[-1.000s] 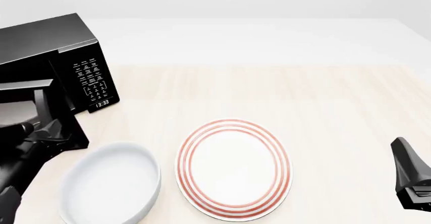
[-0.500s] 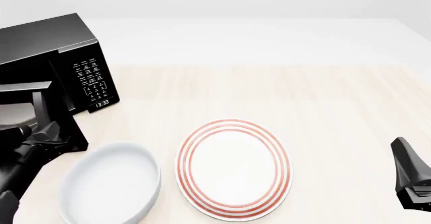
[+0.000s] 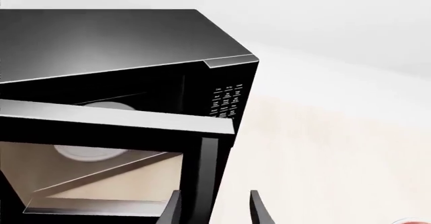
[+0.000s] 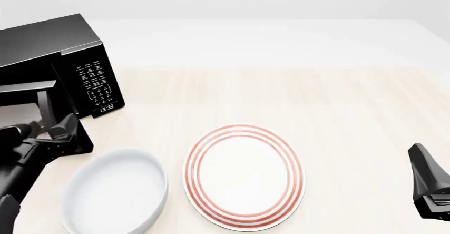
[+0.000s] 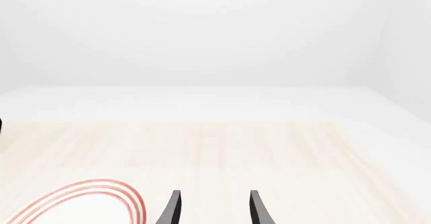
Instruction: Open the microwave.
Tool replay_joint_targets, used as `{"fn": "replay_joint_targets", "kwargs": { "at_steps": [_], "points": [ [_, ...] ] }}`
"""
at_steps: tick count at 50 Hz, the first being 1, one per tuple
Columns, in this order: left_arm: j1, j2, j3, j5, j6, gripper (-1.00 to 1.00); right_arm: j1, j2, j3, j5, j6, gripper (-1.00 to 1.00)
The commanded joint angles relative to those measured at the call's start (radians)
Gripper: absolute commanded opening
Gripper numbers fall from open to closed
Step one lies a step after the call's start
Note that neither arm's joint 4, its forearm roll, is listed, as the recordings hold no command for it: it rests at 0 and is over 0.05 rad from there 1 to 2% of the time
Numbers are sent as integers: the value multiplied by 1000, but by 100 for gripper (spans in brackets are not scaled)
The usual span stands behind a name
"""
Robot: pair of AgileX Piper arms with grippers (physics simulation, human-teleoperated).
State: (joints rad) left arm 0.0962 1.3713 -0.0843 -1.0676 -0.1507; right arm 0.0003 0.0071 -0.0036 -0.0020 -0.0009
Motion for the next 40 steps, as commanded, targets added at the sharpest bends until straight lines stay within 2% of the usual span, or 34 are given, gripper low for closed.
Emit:
{"fn": "replay_joint_targets", "kwargs": {
  "at_steps": [1, 19, 28, 34, 40],
  "points": [
    [-8, -15, -19, -21, -22, 100, 0, 0, 0, 0, 0, 100],
    [14, -8, -17, -22, -22, 100, 0, 0, 0, 0, 0, 100],
    [14, -75, -25, 49, -6, 100, 0, 0, 0, 0, 0, 100],
    [27, -79, -14, 45, -5, 100, 0, 0, 0, 0, 0, 100],
    [35, -138, -2, 89, 3, 100, 0, 0, 0, 0, 0, 100]
  ]
}}
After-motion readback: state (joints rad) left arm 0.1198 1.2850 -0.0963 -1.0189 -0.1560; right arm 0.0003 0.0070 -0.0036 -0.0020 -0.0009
